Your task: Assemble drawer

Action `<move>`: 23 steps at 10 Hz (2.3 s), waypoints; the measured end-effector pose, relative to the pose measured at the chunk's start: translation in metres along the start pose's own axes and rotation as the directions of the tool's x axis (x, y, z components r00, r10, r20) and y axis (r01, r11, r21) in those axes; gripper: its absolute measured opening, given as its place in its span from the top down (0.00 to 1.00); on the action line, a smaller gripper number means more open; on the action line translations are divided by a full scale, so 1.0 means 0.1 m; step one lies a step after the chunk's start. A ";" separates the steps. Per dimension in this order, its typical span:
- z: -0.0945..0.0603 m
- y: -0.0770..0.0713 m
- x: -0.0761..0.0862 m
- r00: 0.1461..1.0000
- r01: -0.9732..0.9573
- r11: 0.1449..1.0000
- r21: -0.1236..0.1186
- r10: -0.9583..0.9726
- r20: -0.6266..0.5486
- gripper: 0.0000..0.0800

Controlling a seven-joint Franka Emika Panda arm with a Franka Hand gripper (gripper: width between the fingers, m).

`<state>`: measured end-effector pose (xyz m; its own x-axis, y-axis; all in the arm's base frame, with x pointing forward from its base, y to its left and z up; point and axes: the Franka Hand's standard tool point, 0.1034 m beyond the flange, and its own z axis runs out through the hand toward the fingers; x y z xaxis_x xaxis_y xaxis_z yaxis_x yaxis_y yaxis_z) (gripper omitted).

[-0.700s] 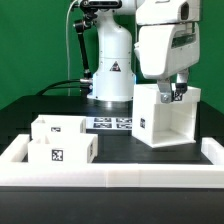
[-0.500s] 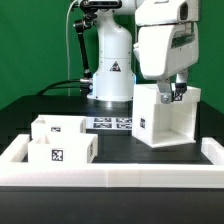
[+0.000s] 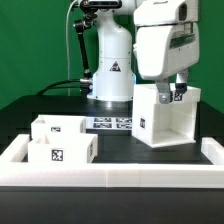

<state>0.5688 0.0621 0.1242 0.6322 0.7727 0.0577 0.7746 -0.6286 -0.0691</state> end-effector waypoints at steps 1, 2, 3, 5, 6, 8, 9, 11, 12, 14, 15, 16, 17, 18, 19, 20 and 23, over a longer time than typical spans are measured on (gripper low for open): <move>-0.01 -0.07 -0.01 0.997 -0.075 0.997 0.002 0.075 0.004 0.19; -0.02 -0.12 -0.01 0.986 -0.164 0.986 0.002 0.164 0.007 0.19; -0.01 -0.14 -0.02 0.974 -0.225 0.974 0.003 0.225 0.010 0.19; -0.01 -0.14 -0.02 0.931 -0.366 0.931 0.003 0.366 0.011 0.19; 0.00 -0.14 -0.02 0.922 -0.387 0.922 0.003 0.387 0.012 0.19; -0.01 -0.20 -0.04 0.835 -0.550 0.835 0.001 0.550 0.016 0.19; -0.02 -0.33 -0.10 0.833 -0.553 0.833 -0.005 0.553 0.013 0.19; -0.08 -0.63 -0.21 0.826 -0.564 0.826 -0.014 0.564 0.021 0.19; -0.13 -0.80 -0.26 0.833 -0.553 0.833 -0.020 0.554 0.023 0.19; -0.28 -1.16 -0.20 0.841 -0.540 0.840 -0.051 0.541 0.012 0.19; -0.31 -1.27 -0.16 0.863 -0.504 0.860 -0.080 0.505 -0.016 0.19; -0.29 -1.28 -0.17 0.864 -0.503 0.861 -0.078 0.503 -0.013 0.19; -0.29 -1.27 -0.17 0.863 -0.504 0.860 -0.077 0.505 -0.013 0.19; -0.28 -1.27 -0.17 0.863 -0.504 0.860 -0.077 0.505 -0.011 0.19; -0.26 -1.28 -0.19 0.861 -0.507 0.859 -0.072 0.508 -0.016 0.19; -0.16 -1.35 -0.28 0.852 -0.524 0.850 -0.056 0.523 -0.025 0.19; 0.09 -1.59 -0.47 0.860 -0.510 0.859 -0.049 0.510 -0.010 0.19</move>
Offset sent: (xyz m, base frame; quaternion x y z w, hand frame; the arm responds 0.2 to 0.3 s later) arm 0.0000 0.0000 0.0000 0.0000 0.0000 0.1938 0.9810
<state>0.4160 0.1262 0.1238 0.9389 0.3433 0.0244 0.3441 -0.9381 -0.0403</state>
